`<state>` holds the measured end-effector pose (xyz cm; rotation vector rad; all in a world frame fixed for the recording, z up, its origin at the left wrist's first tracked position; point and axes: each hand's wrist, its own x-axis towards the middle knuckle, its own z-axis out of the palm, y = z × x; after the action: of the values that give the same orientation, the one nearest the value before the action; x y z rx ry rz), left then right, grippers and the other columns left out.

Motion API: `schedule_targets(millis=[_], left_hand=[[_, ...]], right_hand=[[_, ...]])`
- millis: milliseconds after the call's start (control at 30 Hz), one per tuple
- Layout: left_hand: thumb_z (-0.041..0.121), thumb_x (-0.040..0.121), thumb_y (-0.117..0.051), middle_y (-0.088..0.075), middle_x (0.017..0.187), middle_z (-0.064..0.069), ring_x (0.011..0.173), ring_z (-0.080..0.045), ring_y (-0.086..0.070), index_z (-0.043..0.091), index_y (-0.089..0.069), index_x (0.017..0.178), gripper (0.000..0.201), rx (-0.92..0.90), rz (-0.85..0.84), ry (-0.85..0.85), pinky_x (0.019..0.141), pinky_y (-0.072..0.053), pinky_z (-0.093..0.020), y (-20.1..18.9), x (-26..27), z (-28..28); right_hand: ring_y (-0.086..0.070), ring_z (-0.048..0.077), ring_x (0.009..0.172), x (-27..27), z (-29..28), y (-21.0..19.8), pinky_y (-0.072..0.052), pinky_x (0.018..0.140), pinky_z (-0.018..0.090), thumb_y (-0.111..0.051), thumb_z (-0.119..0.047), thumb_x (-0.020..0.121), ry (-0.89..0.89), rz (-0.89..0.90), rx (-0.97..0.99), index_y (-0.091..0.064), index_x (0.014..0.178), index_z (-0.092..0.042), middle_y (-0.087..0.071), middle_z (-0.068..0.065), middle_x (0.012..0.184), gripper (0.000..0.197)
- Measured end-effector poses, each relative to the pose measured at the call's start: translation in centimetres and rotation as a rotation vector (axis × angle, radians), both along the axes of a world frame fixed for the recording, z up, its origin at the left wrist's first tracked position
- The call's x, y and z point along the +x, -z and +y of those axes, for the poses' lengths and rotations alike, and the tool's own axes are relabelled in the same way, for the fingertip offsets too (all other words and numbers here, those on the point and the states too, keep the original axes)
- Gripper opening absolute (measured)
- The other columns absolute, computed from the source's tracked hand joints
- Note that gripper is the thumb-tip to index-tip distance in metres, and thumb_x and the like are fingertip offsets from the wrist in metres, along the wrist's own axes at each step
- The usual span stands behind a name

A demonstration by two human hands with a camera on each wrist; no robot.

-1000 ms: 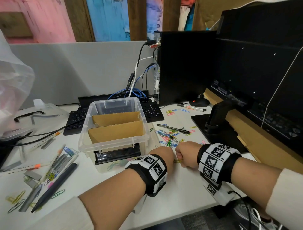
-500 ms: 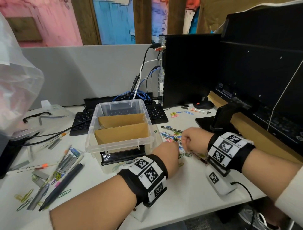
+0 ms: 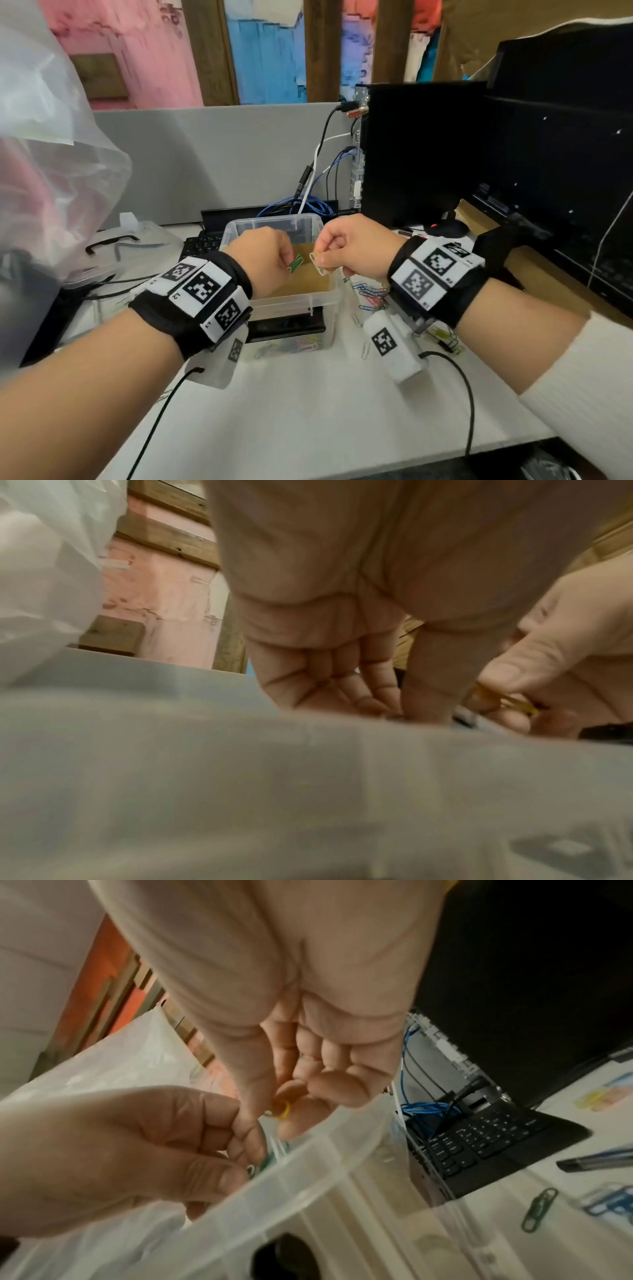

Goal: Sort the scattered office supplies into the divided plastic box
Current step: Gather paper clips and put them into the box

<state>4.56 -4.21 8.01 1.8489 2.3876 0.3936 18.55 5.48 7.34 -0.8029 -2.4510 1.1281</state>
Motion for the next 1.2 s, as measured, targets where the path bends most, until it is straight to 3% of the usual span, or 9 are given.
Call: schedule_targets(millis=[100, 233, 333, 433, 533, 667, 767, 1100, 1200], left_hand=[[0.017, 0.081, -0.066, -0.055, 0.072, 0.016, 0.075, -0.009, -0.058, 0.021, -0.064, 0.085, 0.006, -0.029, -0.003, -0.035, 0.088, -0.042, -0.027, 0.4, -1.1, -0.3], [0.017, 0.082, -0.067, -0.058, 0.072, 0.014, 0.07, -0.007, -0.055, 0.024, -0.061, 0.081, 0.01, 0.055, -0.096, -0.029, 0.065, -0.039, -0.018, 0.1, -1.3, -0.6], [0.014, 0.083, -0.067, -0.062, 0.071, 0.009, 0.065, -0.005, -0.055, 0.022, -0.063, 0.081, 0.009, 0.184, -0.211, 0.088, 0.067, -0.047, -0.019, 0.0, 1.1, -1.0], [0.016, 0.085, -0.065, -0.062, 0.073, 0.009, 0.064, -0.004, -0.055, 0.02, -0.065, 0.086, 0.005, 0.209, -0.252, 0.251, 0.066, -0.046, -0.017, 0.7, 4.8, -0.8], [0.013, 0.087, -0.059, -0.059, 0.078, 0.009, 0.069, -0.008, -0.052, 0.017, -0.066, 0.094, 0.01, 0.168, -0.232, 0.34, 0.062, -0.041, -0.015, 2.8, 8.0, 0.5], [0.015, 0.09, -0.054, -0.062, 0.107, -0.004, 0.1, -0.022, -0.058, 0.013, -0.061, 0.108, 0.02, -0.097, -0.142, 0.342, 0.081, -0.045, -0.026, 6.0, 11.1, 2.6], [0.018, 0.094, -0.05, -0.058, 0.12, -0.011, 0.111, -0.026, -0.055, 0.006, -0.056, 0.117, 0.026, -0.274, 0.025, 0.277, 0.082, -0.044, -0.028, 7.9, 11.8, 4.0], [0.021, 0.094, -0.055, -0.055, 0.123, -0.011, 0.112, -0.026, -0.057, 0.007, -0.054, 0.12, 0.03, -0.435, 0.038, 0.143, 0.084, -0.045, -0.03, 10.4, 12.2, 7.1], [0.021, 0.095, -0.055, -0.055, 0.125, -0.012, 0.115, -0.027, -0.055, 0.005, -0.052, 0.123, 0.033, -0.445, 0.046, 0.174, 0.09, -0.045, -0.032, 10.3, 12.4, 7.3]], right_hand=[[-0.054, 0.006, 0.055, -1.3, -0.4, 0.1, -0.039, 0.046, 0.008, -0.073, -0.012, 0.08, -0.017, -0.039, 0.063, -0.069, 0.09, -0.007, -0.063, -0.004, 0.065, 0.012], [-0.058, 0.0, 0.056, -0.3, 0.1, -0.4, -0.04, 0.05, 0.007, -0.072, -0.008, 0.08, 0.025, -0.022, 0.098, -0.07, 0.089, -0.01, -0.065, -0.003, 0.069, 0.009], [-0.057, 0.0, 0.05, 2.2, 1.1, -0.7, -0.037, 0.042, 0.006, -0.069, -0.002, 0.081, 0.119, -0.051, 0.099, -0.067, 0.088, -0.003, -0.063, 0.001, 0.066, 0.008], [-0.056, 0.003, 0.051, 5.0, 2.5, 0.2, -0.038, 0.04, 0.011, -0.068, -0.005, 0.081, 0.183, -0.336, 0.164, -0.067, 0.082, -0.009, -0.065, 0.0, 0.067, 0.005], [-0.06, 0.011, 0.066, 7.2, 3.5, 2.2, -0.044, 0.047, 0.018, -0.063, -0.006, 0.084, 0.228, -0.69, 0.239, -0.068, 0.086, -0.011, -0.067, 0.001, 0.08, 0.008], [-0.064, 0.021, 0.09, 9.7, 4.6, 5.5, -0.051, 0.07, 0.026, -0.059, -0.014, 0.087, 0.227, -0.968, 0.351, -0.068, 0.097, -0.014, -0.066, 0.0, 0.091, 0.013], [-0.063, 0.023, 0.097, 10.4, 4.8, 7.3, -0.049, 0.076, 0.026, -0.063, -0.024, 0.085, 0.22, -1.022, 0.37, -0.063, 0.094, -0.015, -0.066, 0.006, 0.104, 0.013], [-0.051, 0.021, 0.079, 9.6, 5.2, 9.3, -0.035, 0.05, 0.02, -0.057, -0.018, 0.085, 0.206, -1.027, 0.352, -0.041, 0.065, -0.016, -0.05, 0.002, 0.076, 0.025], [-0.051, 0.02, 0.079, 9.8, 5.4, 8.6, -0.041, 0.062, 0.023, -0.055, -0.023, 0.088, 0.22, -0.984, 0.365, -0.04, 0.065, -0.017, -0.05, 0.001, 0.076, 0.028]])
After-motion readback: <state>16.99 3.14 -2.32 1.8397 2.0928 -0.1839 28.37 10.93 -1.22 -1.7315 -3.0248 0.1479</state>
